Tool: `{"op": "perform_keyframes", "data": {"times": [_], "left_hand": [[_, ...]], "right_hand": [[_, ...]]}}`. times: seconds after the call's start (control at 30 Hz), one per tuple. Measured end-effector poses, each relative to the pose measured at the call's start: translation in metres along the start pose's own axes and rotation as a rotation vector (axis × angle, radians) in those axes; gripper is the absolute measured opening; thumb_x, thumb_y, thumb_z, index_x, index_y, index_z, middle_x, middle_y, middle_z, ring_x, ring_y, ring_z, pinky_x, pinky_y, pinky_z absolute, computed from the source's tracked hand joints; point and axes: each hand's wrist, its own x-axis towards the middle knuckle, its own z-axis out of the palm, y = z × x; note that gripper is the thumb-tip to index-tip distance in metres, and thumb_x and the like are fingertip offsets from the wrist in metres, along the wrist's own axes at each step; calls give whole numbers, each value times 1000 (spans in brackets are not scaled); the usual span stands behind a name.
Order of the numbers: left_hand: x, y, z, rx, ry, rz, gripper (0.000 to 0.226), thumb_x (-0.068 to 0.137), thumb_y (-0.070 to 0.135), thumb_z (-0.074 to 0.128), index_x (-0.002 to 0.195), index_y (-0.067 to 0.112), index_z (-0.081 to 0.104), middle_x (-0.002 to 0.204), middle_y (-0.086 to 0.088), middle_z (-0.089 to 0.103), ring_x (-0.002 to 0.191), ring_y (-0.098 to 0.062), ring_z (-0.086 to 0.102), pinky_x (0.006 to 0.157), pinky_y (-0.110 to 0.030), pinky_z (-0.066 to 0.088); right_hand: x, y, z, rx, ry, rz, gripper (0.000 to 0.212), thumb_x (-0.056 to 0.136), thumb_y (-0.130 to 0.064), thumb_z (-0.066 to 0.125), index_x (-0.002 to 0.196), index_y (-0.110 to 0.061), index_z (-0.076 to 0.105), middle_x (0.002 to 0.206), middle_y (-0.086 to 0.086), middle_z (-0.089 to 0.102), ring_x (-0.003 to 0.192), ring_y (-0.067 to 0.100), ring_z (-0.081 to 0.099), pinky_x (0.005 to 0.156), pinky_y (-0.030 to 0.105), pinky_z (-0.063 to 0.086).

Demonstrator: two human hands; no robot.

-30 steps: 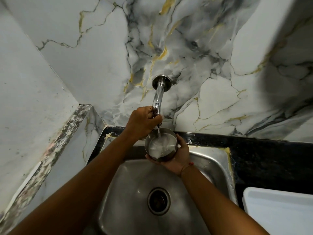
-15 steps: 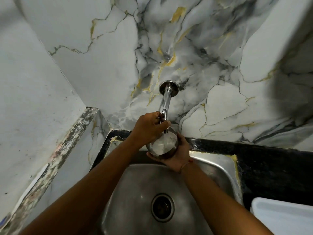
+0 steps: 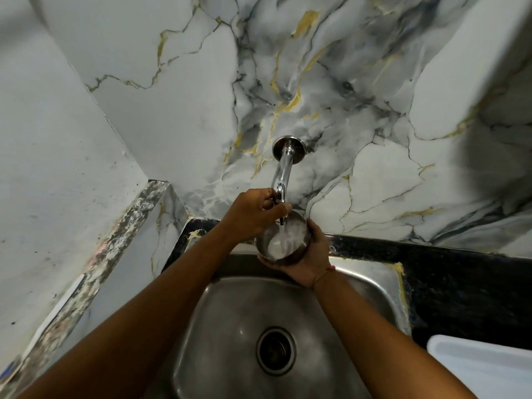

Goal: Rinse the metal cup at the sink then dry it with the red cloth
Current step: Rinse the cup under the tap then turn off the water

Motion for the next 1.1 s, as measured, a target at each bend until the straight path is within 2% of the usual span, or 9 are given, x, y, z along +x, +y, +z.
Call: {"op": "perform_keyframes", "data": {"times": [0.1, 0.23, 0.4, 0.53, 0.63, 0.77, 0.9, 1.0, 1.1], "left_hand": [[0, -2, 0, -23, -15, 8, 28, 87, 42, 68, 93, 14, 69, 78, -7, 77, 71, -14, 73, 70, -29, 60], [-1, -5, 1, -72, -18, 29, 24, 87, 42, 69, 97, 20, 69, 78, 9, 74, 75, 2, 72, 70, -10, 55], [-2, -4, 2, -75, -11, 15, 19, 87, 41, 69, 93, 23, 69, 76, 7, 74, 72, 0, 71, 71, -16, 55], [-2, -1, 2, -17, 15, -6, 21, 86, 43, 69, 89, 23, 68, 77, -5, 75, 72, -14, 70, 71, -30, 57], [-3, 0, 1, -13, 19, -1, 21, 86, 43, 70, 92, 23, 69, 78, 0, 74, 72, -11, 70, 74, -33, 60], [-9, 1, 7, -27, 107, -49, 41, 80, 51, 72, 105, 18, 71, 96, -4, 80, 85, -12, 75, 82, -41, 62], [-17, 9, 21, 316, 366, 32, 59, 76, 70, 60, 100, 17, 73, 78, -2, 79, 73, -18, 73, 81, -45, 57], [-18, 16, 24, 606, 401, 9, 63, 79, 73, 53, 103, 16, 68, 74, -4, 74, 75, -25, 66, 81, -43, 47], [-13, 24, 19, 653, 301, 68, 75, 84, 64, 58, 140, 15, 45, 117, -16, 69, 109, -33, 61, 91, -48, 48]], "right_hand": [[-4, 11, -10, -25, -29, 42, 69, 84, -61, 53, 138, -18, 59, 147, 19, 53, 137, 42, 42, 110, 65, 36], [-17, 8, -31, -60, 55, 23, 68, 74, -52, 69, 133, -19, 64, 130, 16, 66, 125, 40, 53, 111, 61, 34], [-14, -5, -27, 5, 132, -12, 76, 66, -52, 76, 133, -19, 63, 138, 19, 61, 130, 42, 51, 109, 63, 37], [-5, 1, -8, 38, -1, 34, 75, 76, -61, 65, 137, -17, 58, 143, 21, 57, 135, 43, 46, 109, 65, 36], [-4, 10, -5, 27, -65, 88, 78, 79, -63, 61, 141, -15, 55, 148, 20, 51, 137, 41, 43, 111, 67, 33], [-14, 16, -12, 7, -26, 112, 77, 80, -61, 61, 143, -18, 53, 152, 18, 48, 143, 40, 37, 114, 64, 29], [-24, 18, -13, -80, 26, 103, 78, 78, -61, 61, 144, -20, 52, 154, 15, 46, 145, 38, 35, 115, 58, 29], [-34, 18, -14, -168, 103, 75, 79, 78, -59, 61, 143, -15, 52, 150, 16, 49, 136, 36, 44, 112, 54, 34], [-47, 24, -20, -289, 217, 43, 71, 78, -50, 66, 134, -6, 60, 131, 21, 60, 120, 36, 54, 115, 52, 35]]}}
